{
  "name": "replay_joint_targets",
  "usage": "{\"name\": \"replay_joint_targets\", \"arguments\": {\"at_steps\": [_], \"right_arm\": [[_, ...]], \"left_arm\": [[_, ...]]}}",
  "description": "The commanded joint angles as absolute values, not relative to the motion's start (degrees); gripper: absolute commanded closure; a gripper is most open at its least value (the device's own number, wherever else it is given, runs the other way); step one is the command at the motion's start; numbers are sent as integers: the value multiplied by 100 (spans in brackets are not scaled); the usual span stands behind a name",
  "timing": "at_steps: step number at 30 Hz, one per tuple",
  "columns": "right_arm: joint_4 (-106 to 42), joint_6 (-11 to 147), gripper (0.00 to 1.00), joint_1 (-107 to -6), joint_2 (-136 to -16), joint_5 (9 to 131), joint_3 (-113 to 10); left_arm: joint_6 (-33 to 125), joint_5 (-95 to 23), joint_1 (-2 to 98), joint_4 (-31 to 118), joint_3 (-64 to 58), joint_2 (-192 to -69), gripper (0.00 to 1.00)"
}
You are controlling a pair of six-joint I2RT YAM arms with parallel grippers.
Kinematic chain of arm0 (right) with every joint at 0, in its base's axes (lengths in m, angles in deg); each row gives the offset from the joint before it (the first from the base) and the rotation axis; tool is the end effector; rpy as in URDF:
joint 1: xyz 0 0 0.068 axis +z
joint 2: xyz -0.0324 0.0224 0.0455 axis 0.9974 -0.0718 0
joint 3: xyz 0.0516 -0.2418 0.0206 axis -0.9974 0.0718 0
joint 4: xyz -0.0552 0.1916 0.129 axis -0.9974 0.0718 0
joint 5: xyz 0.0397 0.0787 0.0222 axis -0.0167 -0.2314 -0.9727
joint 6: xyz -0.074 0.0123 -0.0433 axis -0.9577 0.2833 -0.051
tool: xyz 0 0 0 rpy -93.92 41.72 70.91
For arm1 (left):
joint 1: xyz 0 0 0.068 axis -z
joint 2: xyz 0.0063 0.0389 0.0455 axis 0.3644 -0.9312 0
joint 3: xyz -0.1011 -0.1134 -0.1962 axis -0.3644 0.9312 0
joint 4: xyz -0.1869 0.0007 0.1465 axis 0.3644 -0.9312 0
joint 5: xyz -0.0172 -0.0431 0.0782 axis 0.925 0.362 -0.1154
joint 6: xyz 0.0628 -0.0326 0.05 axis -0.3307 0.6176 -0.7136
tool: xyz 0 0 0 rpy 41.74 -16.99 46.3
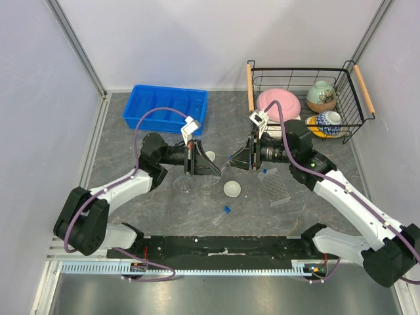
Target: Organize the chemistry lab equipment
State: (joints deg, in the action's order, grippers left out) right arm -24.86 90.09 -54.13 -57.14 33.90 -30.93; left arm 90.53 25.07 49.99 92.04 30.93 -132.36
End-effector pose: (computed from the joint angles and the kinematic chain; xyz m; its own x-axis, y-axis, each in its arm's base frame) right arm 0.1923 0.1808 0.3242 -0.6460 0.0115 -0.7632 -0.7260 0.2996 0.6190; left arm 0.2063 -0.1940 0.2768 -0.7080 0.0486 -0.7045 0.6918 -0.1530 -0.7057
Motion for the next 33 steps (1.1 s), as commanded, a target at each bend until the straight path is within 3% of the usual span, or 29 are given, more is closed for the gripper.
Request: {"name": "replay_joint_targets", "arguments": {"at_steps": [1, 17, 22, 24, 25, 27, 31, 33], "right_arm": [[-2637, 8909, 60, -5389, -5752, 3485, -3297], [-2444, 8768, 73, -5380, -5700, 3652, -3367], [-2382, 8751, 91, -5389, -5700, 3670, -3411], [-2312, 8707, 98, -5380, -5682, 3696, -3420], [-2303, 8698, 99, -5380, -5691, 3705, -3420], [-2268, 8689, 100, -5380, -5647, 3679, -3411], [-2084, 8610, 100, -5380, -5533, 3696, -3463], [-1830, 8505, 100, -5371, -5428, 3870, -3542]], "left_arm": [[9205, 2597, 5003, 9463, 3166, -13201, 98], [9197, 2606, 5020, 9480, 3236, -13131, 98], [9100, 2554, 5064, 9271, 3228, -13166, 97], [9021, 2475, 5064, 9138, 3210, -13175, 85], [8951, 2439, 5064, 9085, 3201, -13192, 72], [8828, 2352, 5064, 8866, 3158, -13201, 63], [8267, 2080, 5064, 8120, 3061, -13105, 34], [7845, 1599, 5064, 7006, 2868, -12860, 27]]}}
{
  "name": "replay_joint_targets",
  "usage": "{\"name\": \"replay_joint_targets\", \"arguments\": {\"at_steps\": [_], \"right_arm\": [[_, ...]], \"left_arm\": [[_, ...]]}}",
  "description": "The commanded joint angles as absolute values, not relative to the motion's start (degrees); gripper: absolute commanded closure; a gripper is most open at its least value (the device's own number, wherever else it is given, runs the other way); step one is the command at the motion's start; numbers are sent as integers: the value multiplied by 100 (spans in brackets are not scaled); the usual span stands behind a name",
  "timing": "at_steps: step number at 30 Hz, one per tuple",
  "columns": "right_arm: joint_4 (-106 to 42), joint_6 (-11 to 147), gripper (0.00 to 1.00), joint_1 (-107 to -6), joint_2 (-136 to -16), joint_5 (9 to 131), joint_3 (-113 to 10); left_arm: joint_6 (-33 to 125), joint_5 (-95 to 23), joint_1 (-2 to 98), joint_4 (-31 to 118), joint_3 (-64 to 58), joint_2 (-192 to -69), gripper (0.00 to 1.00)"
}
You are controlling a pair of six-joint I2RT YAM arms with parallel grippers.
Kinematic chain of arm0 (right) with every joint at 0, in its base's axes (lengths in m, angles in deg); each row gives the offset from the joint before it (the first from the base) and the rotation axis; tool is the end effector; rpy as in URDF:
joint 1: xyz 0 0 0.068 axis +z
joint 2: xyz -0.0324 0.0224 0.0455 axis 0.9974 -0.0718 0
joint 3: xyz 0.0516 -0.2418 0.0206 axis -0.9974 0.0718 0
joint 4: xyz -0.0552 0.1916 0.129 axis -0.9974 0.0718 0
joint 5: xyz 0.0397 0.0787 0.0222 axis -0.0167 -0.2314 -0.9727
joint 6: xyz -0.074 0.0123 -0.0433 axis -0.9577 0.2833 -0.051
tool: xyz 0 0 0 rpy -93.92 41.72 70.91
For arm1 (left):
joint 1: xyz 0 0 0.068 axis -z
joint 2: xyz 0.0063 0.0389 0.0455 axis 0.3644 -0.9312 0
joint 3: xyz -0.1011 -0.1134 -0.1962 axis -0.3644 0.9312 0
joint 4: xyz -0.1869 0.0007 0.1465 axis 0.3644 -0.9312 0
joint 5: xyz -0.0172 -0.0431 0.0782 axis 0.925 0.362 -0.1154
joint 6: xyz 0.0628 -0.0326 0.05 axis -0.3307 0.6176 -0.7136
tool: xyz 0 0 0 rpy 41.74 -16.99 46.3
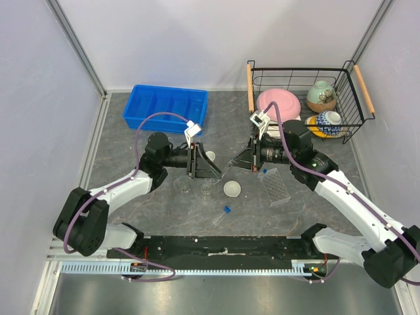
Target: Organize the chemistry lab equipment
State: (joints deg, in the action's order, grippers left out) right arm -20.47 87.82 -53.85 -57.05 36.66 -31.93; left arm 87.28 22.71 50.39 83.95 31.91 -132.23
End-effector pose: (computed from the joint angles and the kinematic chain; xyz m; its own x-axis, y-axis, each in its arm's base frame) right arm 0.1922 0.1790 0.3203 -0.6492 -0.0067 -0.7606 -0.7126 0.3551 0.6051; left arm 0.2082 -0.1959 0.2581 -0.7660 0.0642 -0.6397 0.6348 -0.0818 -0.7683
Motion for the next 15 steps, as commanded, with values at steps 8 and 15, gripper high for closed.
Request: {"name": "replay_joint_targets", "arguments": {"at_steps": [8, 15], "right_arm": [[76, 7942, 100, -5380, -5067, 6680, -3798], [457, 8188, 100, -5371, -4672, 8836, -3131]], "left_arm": [[6165, -1170, 5152, 3198, 1936, -11954, 18], [6225, -1675, 5196, 2887, 2462, -11435, 19]]}}
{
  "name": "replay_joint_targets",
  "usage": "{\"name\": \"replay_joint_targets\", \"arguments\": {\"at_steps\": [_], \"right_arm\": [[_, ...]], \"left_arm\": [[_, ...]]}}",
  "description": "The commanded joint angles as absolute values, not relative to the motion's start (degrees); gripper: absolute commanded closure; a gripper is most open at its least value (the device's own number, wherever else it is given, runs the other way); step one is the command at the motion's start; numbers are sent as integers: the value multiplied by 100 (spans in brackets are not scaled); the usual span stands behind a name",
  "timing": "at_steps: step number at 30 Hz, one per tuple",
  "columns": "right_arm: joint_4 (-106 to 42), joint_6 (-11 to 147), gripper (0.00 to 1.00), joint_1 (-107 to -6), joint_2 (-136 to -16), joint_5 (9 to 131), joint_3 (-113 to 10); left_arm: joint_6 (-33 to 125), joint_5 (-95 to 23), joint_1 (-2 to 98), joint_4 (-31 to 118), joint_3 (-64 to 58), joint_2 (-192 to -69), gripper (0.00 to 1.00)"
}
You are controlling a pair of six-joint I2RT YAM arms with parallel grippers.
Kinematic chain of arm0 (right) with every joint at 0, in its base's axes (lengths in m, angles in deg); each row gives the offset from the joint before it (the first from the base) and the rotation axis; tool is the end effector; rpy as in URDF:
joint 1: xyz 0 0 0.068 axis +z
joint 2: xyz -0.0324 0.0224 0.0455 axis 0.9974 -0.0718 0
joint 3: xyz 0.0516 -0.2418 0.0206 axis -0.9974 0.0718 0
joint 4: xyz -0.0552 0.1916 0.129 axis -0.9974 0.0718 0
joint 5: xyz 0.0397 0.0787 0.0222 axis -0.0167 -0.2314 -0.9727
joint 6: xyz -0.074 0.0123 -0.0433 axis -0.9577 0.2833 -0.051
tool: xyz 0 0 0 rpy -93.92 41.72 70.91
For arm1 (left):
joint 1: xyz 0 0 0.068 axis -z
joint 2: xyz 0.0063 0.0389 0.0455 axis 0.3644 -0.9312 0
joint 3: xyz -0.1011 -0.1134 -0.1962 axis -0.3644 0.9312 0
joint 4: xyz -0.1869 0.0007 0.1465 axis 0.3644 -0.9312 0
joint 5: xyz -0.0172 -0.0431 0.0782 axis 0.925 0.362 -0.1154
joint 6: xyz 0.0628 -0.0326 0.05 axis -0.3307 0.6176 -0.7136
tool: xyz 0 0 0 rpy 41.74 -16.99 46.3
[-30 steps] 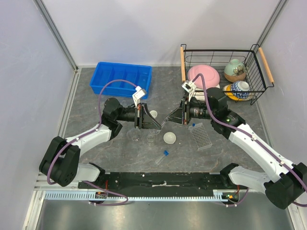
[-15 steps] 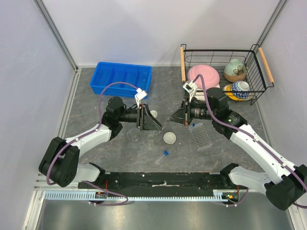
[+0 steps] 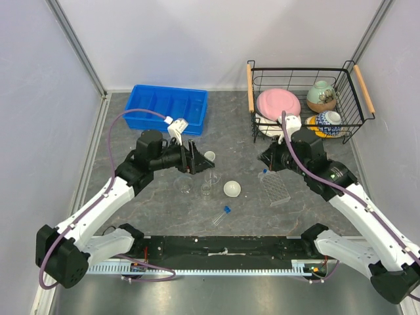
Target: Organize the chemistry lab equipment
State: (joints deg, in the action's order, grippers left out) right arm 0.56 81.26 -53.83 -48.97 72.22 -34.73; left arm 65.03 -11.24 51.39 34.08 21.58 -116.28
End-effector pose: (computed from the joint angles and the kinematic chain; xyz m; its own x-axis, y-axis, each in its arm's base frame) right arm 0.1872 0.1252 0.3141 -0.5796 0.0380 -0.8140 -0.4224 0.8402 0.3400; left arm 0.2052 -0.1664 0.2816 -0.7009 -0.0933 -0.7071 0.5833 0.4957 -0.6435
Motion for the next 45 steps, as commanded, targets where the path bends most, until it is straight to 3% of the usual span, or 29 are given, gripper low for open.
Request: {"name": "replay_joint_targets", "arguments": {"at_steps": [1, 9, 23, 45], "right_arm": [[457, 8205, 100, -5371, -4636, 8977, -3034], [35, 8662, 100, -5380, -4276, 9506, -1971], [-571, 9023, 100, -5204, -4205, 9997, -1232], [-1283, 8970, 100, -4589, -4970, 10797, -1126]], "left_arm": [[6356, -1657, 5213, 3045, 2672, -11330, 19], [6481, -1964, 5574, 3108, 3113, -11031, 22], [6446, -2157, 5750, 3143, 3228, -10855, 25], [6331, -2351, 5846, 3056, 3228, -10802, 27]]}}
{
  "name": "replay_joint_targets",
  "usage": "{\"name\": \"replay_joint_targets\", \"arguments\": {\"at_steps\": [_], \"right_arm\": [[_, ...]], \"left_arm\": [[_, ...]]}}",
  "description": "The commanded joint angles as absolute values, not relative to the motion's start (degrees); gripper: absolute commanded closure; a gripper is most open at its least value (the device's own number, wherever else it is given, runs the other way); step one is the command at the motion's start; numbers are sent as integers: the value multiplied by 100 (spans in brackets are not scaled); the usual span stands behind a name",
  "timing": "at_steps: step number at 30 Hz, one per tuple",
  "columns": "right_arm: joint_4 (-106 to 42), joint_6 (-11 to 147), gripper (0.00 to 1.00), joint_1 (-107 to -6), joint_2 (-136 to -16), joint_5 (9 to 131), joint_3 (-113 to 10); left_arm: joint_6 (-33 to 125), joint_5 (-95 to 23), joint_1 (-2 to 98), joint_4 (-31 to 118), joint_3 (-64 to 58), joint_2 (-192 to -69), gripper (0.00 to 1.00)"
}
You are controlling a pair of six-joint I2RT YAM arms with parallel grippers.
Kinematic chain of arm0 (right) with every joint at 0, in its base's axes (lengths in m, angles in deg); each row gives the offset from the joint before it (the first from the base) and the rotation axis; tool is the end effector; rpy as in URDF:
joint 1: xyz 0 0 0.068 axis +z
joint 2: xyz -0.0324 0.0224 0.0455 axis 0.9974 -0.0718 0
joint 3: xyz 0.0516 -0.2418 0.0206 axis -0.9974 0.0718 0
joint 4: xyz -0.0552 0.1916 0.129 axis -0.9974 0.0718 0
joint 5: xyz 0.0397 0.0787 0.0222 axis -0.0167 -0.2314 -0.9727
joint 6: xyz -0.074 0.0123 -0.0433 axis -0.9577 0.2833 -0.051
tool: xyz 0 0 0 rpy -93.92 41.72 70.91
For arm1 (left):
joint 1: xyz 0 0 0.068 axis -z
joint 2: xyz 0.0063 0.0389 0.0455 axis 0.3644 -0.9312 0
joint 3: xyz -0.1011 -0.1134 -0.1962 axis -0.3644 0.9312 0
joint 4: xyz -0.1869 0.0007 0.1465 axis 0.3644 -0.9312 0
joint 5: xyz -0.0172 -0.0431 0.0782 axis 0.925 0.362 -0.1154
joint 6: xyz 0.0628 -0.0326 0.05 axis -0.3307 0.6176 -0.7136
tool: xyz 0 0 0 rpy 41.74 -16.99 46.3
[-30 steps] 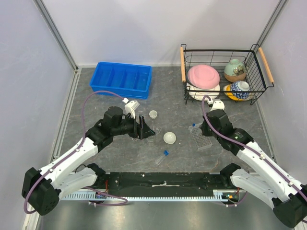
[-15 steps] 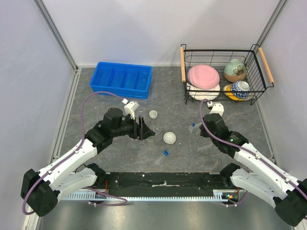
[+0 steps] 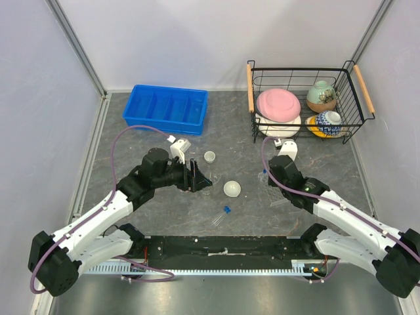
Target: Organize the chemistry lab equipment
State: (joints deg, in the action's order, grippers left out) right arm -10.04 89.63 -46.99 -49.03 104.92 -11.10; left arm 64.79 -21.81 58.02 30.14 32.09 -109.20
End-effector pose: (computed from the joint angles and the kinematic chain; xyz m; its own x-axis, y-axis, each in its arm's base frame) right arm 0.1883 0.1063 0.1994 -0.5877 0.0660 -0.8064 -0.0074 0.9962 0.0870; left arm 0.1711 -0.1633 0.2328 -0.7405 -0.0373 -0.6711 0.5159 0.6084 -0.6031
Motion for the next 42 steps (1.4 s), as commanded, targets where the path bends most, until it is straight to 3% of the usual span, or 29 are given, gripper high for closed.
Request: {"name": "replay_joint_targets", "arguments": {"at_steps": [1, 42], "right_arm": [[-1283, 8970, 100, -4563, -4996, 10832, -1126], [-1380, 9357, 100, -3798, -5840, 11914, -1152]], "left_arm": [[6331, -2351, 5855, 3056, 3219, -10793, 27], [6234, -2746, 6127, 2836, 3210, -10547, 28]]}}
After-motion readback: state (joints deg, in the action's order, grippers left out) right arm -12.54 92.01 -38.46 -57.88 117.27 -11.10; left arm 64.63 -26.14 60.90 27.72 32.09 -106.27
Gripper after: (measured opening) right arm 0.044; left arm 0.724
